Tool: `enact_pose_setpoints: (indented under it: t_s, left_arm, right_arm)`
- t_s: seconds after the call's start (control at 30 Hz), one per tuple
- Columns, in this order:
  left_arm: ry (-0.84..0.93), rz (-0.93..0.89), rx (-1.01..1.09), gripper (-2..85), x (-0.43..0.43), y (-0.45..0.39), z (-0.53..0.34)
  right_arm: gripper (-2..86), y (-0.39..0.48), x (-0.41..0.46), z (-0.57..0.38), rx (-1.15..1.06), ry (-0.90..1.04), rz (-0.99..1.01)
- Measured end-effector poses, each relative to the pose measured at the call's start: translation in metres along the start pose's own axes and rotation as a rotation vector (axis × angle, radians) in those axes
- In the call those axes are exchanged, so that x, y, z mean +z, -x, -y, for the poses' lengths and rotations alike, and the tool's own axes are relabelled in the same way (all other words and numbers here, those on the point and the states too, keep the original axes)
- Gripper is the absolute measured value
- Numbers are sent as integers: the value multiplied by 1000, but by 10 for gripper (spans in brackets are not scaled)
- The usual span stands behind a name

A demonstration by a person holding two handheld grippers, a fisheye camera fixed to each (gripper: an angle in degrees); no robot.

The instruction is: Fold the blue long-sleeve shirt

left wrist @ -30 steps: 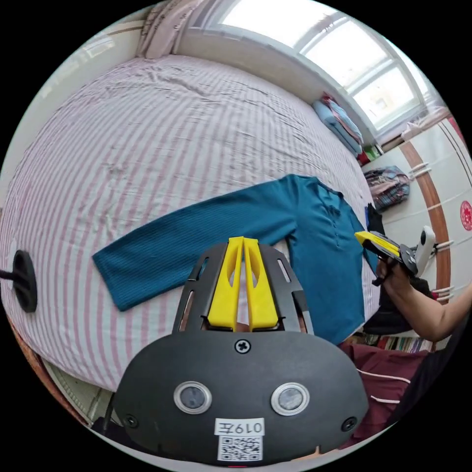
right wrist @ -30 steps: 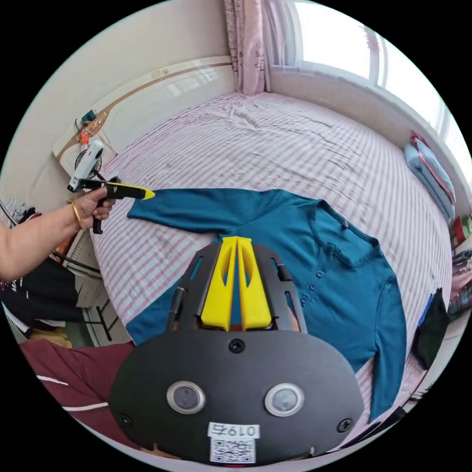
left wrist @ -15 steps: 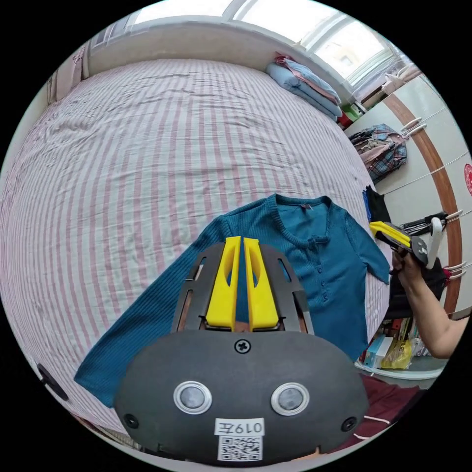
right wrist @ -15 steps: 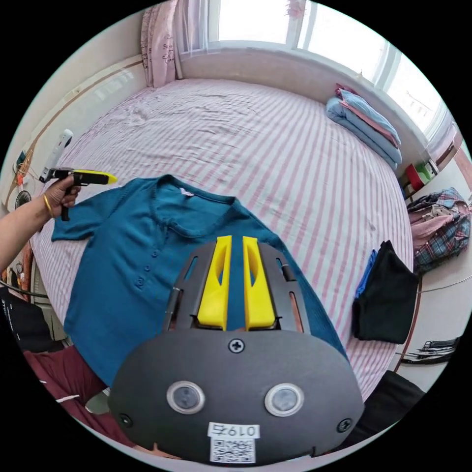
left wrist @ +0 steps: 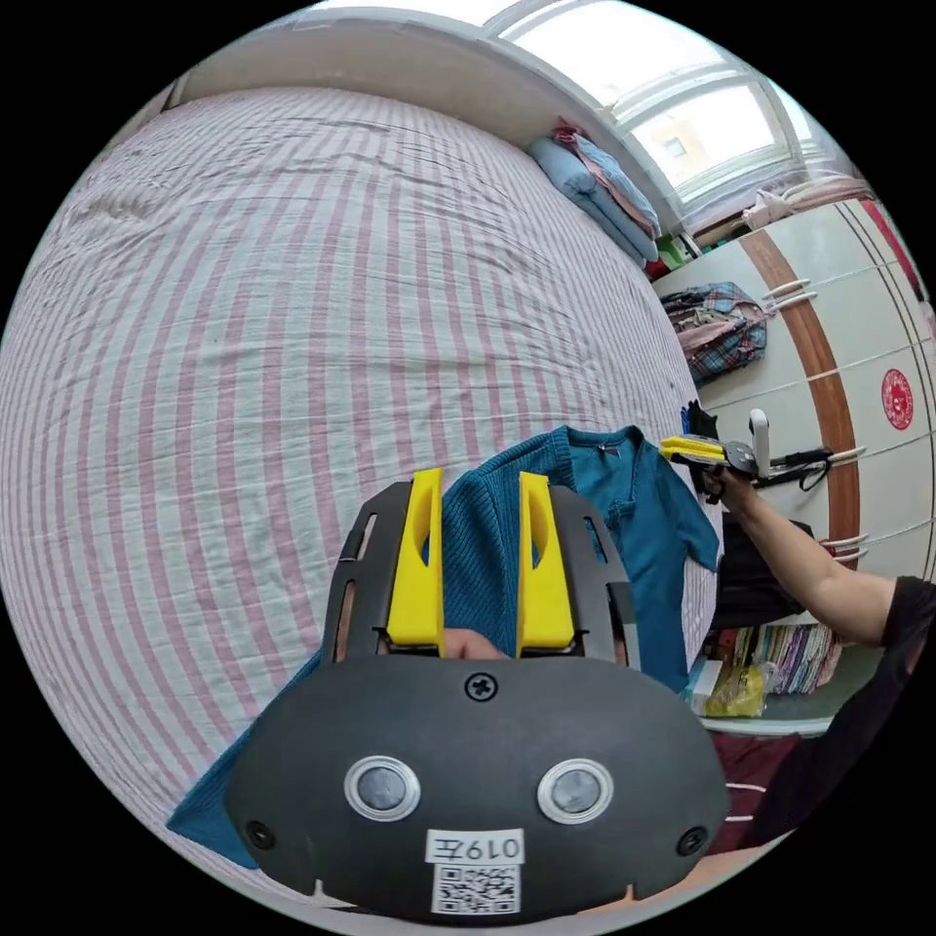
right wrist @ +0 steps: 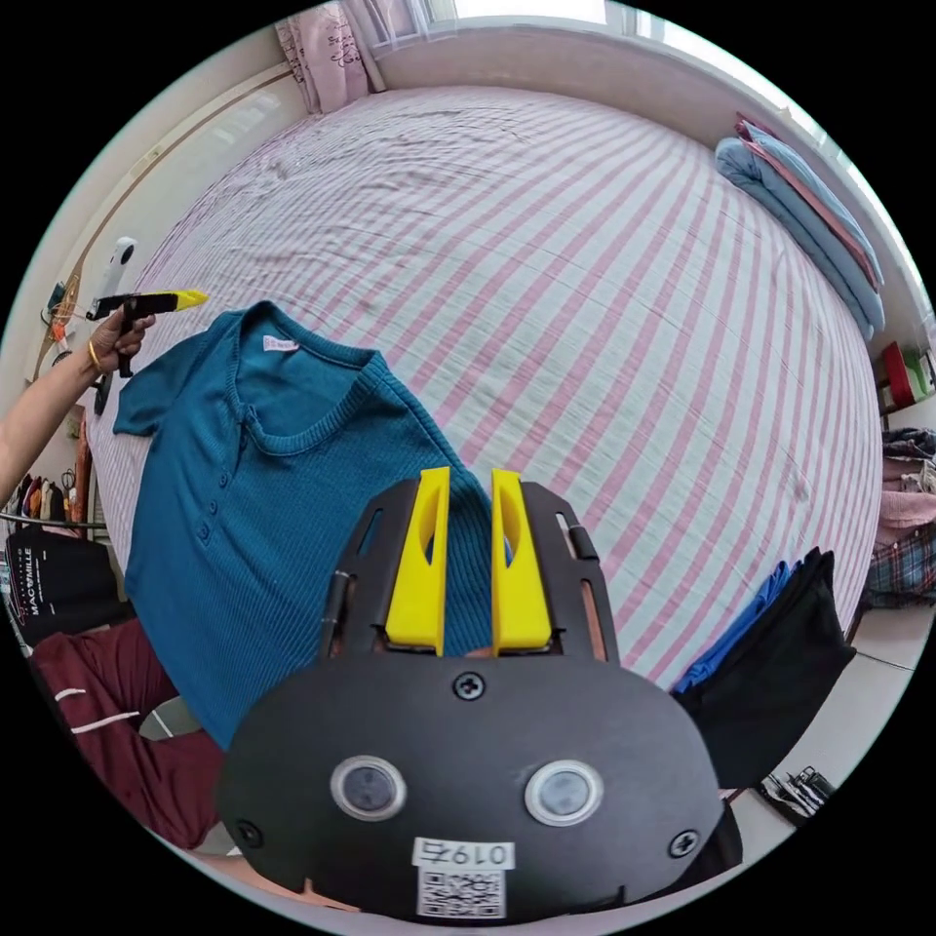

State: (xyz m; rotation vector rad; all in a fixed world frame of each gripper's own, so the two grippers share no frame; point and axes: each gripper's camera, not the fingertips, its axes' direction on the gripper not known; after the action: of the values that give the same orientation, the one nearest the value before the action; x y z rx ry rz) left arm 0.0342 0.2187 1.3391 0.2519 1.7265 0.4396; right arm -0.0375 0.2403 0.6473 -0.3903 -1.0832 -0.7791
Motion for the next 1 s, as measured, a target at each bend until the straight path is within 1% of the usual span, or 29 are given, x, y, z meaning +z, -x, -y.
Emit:
enact_pose_setpoints:
  t_s: [0.13,0.2,0.37,0.5,0.63,0.67,0.77,0.87,1.0]
  left_arm:
    - [146,65,148,104,27,-6,25]
    - [163,90,169,102,38,-8,36]
    - [199,102,136,87,62,5,61]
    - [259,63,133,41,81,17,70]
    - [243,53,131,18,89,24,75]
    - [239,55,129,16,90,26,75]
    - [206,93,130,14,92,30,76]
    - [195,110,89,17,98,39,75]
    - [200,96,22,32,109,49,77]
  right_arm:
    - [66,-14,4,12,-46,18,34]
    - [64,-25,9,19,-32,29,65]
    - [59,-47,13,26,22,18,130]
    - [54,-58,19,31,15,26,183]
    - [30,-65,21,35,27,33,189]
    - [13,-65,22,36,19,37,168]
    - [3,-66,18,39,12,20,107]
    - [10,-66,23,39,19,23,104]
    - [55,-64,25,43,8,47,117]
